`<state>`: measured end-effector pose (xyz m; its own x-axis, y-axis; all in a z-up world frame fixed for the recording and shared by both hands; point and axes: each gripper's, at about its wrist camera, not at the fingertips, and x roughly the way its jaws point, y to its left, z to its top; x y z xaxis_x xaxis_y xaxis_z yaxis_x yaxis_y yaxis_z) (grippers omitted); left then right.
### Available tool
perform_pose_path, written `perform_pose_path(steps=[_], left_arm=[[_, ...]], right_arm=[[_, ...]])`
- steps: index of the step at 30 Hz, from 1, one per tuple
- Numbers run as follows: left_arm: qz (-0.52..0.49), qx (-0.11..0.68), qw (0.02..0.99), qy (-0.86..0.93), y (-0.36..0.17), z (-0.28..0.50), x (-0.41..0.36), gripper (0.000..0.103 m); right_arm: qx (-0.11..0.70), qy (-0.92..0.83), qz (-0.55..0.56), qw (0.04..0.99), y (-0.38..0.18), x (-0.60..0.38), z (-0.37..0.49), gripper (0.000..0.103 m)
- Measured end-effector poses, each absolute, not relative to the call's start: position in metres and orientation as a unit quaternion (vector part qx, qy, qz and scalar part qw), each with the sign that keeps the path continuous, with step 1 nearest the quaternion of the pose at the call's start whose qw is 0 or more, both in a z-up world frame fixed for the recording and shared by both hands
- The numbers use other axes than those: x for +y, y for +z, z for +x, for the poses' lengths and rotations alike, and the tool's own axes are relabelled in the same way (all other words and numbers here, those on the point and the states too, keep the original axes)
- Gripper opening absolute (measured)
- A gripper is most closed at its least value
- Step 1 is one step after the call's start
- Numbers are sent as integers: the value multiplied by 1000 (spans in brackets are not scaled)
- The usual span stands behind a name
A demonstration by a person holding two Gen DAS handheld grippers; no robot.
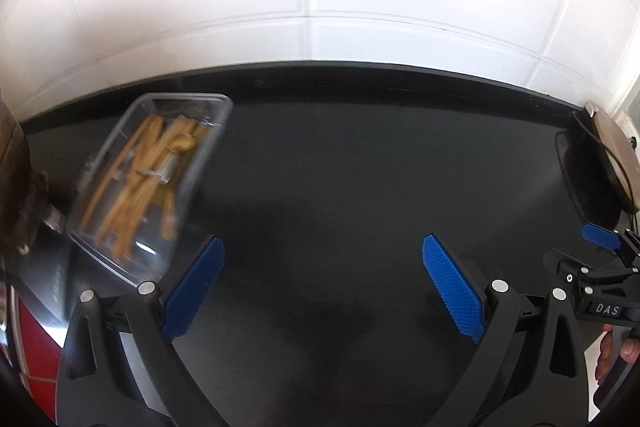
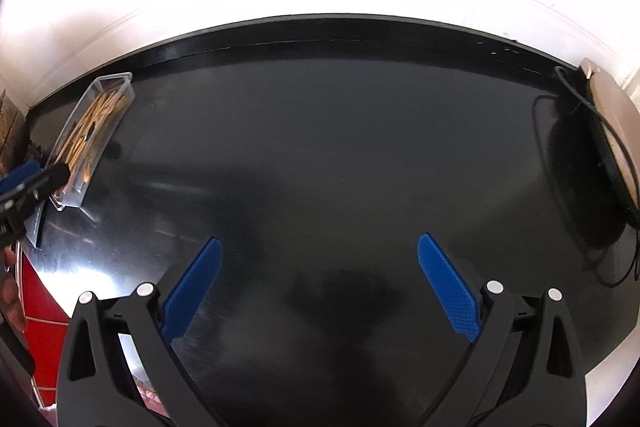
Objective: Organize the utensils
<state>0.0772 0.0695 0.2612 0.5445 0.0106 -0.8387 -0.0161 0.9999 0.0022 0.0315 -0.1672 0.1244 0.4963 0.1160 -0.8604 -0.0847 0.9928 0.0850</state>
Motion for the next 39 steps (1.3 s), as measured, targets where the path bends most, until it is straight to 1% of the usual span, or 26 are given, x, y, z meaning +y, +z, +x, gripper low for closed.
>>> perform_pose_path(steps=[5,11,21,23,26,39], left_arm=[[-2,486,874,7,256,68,32,97],[5,483,876,8,259,66,14,97],[10,476,879,-12,266,91,13,97],[21,481,876,-26,267,97,11,97],[29,479,877,-28,268,105,11,97],[46,491,868,-60,258,130,18,97]], right_arm=[[496,63,14,866,126,-200,22,96],[501,71,16,862,122,-215,16,96],[499,53,32,864,126,-220,24,96],[500,50,48,863,127,-220,28,96],[497,45,41,865,129,-213,33,96],[505,29,52,861,125,-204,55,96]])
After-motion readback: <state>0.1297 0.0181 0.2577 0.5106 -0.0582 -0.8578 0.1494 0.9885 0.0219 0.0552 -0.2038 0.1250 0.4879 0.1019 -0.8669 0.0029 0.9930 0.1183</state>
